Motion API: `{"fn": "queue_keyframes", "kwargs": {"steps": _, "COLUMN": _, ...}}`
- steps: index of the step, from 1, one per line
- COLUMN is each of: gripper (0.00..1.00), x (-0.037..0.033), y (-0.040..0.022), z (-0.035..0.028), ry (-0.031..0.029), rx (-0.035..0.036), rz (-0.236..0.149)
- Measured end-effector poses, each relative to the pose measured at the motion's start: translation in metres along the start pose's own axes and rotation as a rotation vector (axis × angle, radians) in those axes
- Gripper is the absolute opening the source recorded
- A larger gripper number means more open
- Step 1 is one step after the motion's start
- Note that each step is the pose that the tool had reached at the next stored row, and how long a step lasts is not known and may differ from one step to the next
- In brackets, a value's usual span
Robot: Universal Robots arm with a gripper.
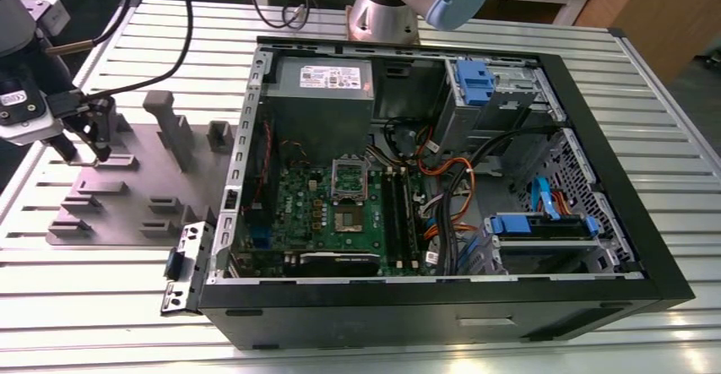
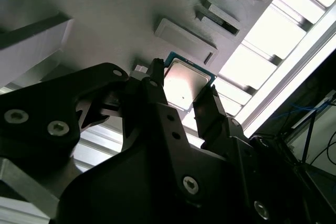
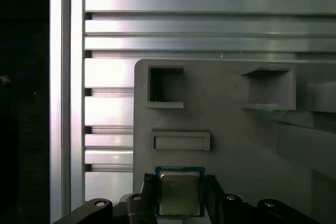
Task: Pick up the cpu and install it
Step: 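Pick up the cpu and move it towards the insertion slot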
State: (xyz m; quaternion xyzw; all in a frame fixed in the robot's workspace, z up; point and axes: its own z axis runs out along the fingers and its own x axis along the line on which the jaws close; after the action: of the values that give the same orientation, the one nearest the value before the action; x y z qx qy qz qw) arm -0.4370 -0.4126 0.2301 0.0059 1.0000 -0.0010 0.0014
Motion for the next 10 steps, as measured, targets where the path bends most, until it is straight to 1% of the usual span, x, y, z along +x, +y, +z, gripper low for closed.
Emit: {"fn": "queue_keyframes", "kwargs": {"steps": 10, "gripper": 0.47, "x": 0.0000, "y": 0.0000, "z": -0.0032, "ry": -0.0001, "rx": 0.0032, "rz": 0.000}}
